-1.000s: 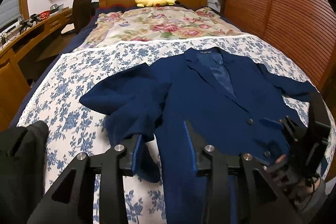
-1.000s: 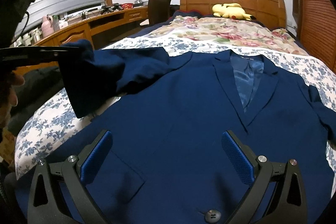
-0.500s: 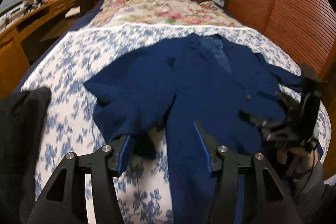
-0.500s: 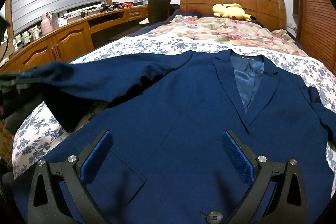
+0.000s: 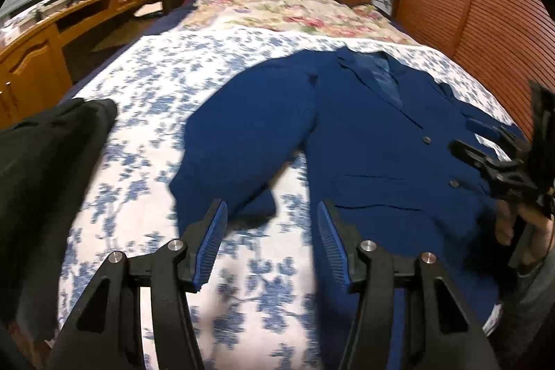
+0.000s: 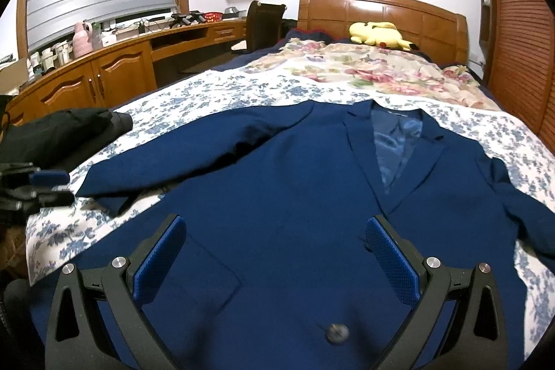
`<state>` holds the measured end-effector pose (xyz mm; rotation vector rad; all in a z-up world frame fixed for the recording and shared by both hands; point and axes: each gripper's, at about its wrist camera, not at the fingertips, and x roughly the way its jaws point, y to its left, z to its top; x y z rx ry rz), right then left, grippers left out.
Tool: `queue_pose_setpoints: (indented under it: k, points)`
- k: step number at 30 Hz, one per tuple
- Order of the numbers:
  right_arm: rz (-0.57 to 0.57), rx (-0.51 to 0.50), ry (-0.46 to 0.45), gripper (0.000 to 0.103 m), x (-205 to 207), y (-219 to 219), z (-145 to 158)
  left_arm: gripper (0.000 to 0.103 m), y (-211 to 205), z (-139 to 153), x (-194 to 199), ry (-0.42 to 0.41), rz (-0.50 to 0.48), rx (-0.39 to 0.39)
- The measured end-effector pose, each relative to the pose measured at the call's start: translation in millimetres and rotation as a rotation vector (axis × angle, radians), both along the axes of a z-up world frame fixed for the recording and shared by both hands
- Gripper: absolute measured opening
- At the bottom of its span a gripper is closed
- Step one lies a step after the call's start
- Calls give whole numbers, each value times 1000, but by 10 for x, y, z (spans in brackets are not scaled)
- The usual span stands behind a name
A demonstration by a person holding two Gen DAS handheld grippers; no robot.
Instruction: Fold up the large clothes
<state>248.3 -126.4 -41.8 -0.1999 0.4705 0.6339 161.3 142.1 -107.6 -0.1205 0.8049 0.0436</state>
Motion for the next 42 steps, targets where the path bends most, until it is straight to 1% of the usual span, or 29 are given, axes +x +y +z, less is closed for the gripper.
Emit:
queue_pose_setpoints:
  k: [3, 7, 11, 12, 15, 16, 17, 18, 20, 22, 24, 27, 30, 31, 36, 42]
  points:
    - [-14, -7, 1, 103, -76, -136, -6, 55, 193, -66, 61, 11, 44, 22]
    - [-37, -17, 21, 103, -102, -275, -36, 55, 388, -220, 169, 37, 84, 14]
    - [-50, -34, 41, 103, -127, -341, -59, 55, 539, -408, 293, 82, 126, -6]
    - [-53, -39, 47, 103, -134, -351, -62, 55, 557, -444, 318, 90, 131, -15]
    - [-57, -43, 57, 103, -139, -380, -25, 55, 623, -534, 390, 112, 144, -78]
    - [-60, -40, 62, 103, -137, -405, -11, 51, 626, -542, 407, 110, 141, -94]
    - [-62, -37, 68, 103, -128, -427, 3, 35, 628, -540, 427, 107, 137, -105]
    - [-64, -31, 72, 103, -130, -457, 12, 29, 620, -537, 455, 109, 132, -112]
    - [-74, -27, 76, 103, -139, -531, 14, 10, 592, -505, 511, 113, 134, -111]
    - [-87, -23, 81, 103, -136, -617, 7, 6, 530, -402, 556, 99, 133, -86]
    - [-101, -20, 87, 103, -141, -714, -8, 6, 417, -219, 621, 68, 119, -52]
    - [-131, -20, 87, 103, -165, -874, -11, 6, 156, 135, 736, 0, 80, -21]
    - [-159, -12, 81, 103, -226, -1054, 16, 5, -232, 482, 884, -67, 17, 7]
    - [-169, -11, 80, 103, -242, -1094, 28, 5, -424, 598, 955, -89, -14, 18]
    - [-223, -8, 79, 103, -351, -1375, 66, 6, -1199, 884, 1238, -146, -151, 38]
    - [-301, -17, 100, 103, -434, -1714, 132, 6, -2124, 1005, 1513, -173, -323, 40]
